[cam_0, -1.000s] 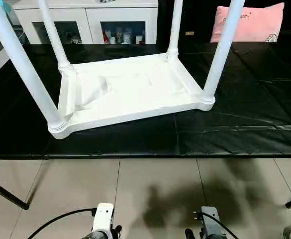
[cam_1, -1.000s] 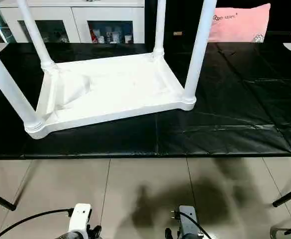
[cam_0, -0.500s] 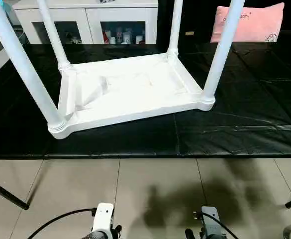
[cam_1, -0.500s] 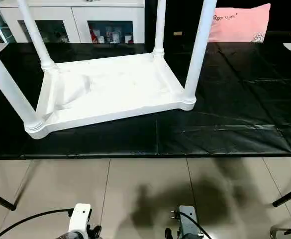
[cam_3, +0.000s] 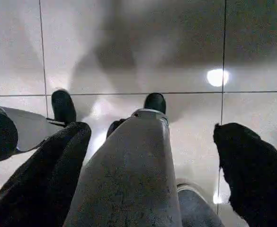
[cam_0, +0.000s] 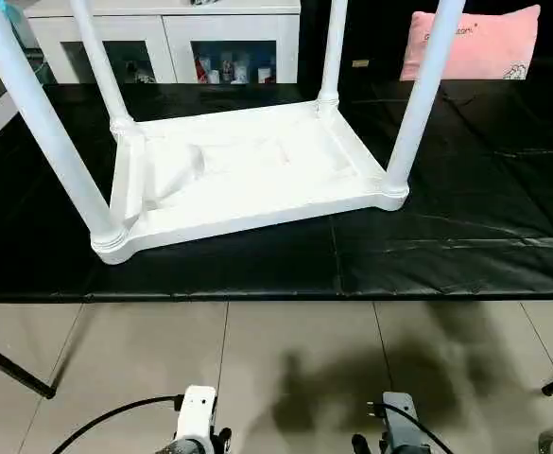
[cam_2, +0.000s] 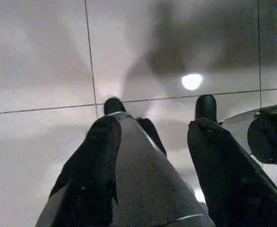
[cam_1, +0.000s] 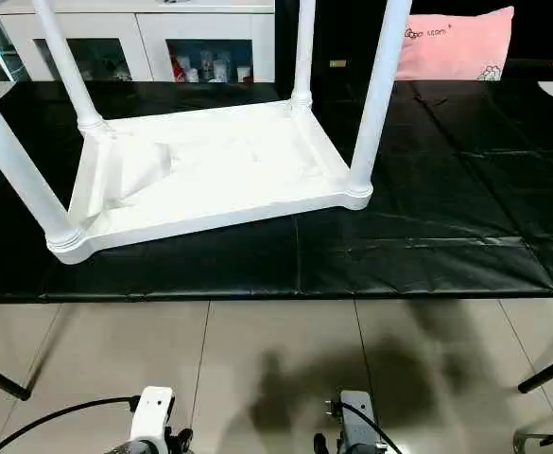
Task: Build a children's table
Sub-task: Rotate leg to tighten
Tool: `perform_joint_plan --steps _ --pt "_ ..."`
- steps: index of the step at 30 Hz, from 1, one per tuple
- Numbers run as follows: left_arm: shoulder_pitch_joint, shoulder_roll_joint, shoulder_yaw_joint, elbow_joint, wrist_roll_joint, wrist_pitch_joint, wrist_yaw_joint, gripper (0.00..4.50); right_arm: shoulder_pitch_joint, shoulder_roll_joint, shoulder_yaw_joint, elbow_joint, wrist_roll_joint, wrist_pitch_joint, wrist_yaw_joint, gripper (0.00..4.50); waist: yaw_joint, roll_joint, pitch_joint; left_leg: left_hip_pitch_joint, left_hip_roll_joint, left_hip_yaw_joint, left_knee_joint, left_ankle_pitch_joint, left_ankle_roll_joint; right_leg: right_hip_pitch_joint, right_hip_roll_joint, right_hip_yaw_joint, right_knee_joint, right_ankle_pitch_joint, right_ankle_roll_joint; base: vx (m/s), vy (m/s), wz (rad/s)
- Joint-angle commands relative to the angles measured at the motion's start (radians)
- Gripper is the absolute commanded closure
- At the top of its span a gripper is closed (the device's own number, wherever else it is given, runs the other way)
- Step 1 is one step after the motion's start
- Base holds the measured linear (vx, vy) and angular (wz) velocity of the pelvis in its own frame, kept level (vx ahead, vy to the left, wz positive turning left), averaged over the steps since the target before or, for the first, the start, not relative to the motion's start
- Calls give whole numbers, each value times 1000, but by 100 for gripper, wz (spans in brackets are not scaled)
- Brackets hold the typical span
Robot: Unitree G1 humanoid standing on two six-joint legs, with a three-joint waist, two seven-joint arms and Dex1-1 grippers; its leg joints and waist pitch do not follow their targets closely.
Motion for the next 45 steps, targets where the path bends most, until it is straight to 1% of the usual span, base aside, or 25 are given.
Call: perform_joint_plan --steps 1,14,19,34,39,45 --pt "-2 3 9 8 7 5 0 190 9 2 1 7 -11 7 0 0 -2 -4 -28 18 98 -44 -97 -360 16 15 -100 52 -89 -240 -235 0 0 0" --pt "-2 3 9 8 7 5 0 190 9 2 1 7 -11 7 0 0 -2 -4 -27 19 98 -45 -98 -368 12 14 -101 52 -92 -258 -229 0 0 0" --pt "-2 3 9 8 7 5 0 190 9 2 1 7 -11 7 0 0 -2 -4 -27 18 98 -44 -97 -365 13 14 -101 52 -90 -243 -233 0 0 0" --pt "-2 3 9 8 7 5 0 190 9 2 1 7 -11 7 0 0 -2 -4 -26 19 98 -45 -98 -373 10 13 -101 52 -93 -265 -227 0 0 0" --pt "-2 3 9 8 7 5 0 190 9 2 1 7 -11 7 0 0 -2 -4 -28 19 98 -44 -98 -367 11 14 -100 52 -90 -239 -233 0 0 0" --pt "-2 3 9 8 7 5 0 190 9 2 1 7 -11 7 0 0 -2 -4 -27 19 98 -45 -98 -371 12 13 -101 52 -92 -257 -230 0 0 0"
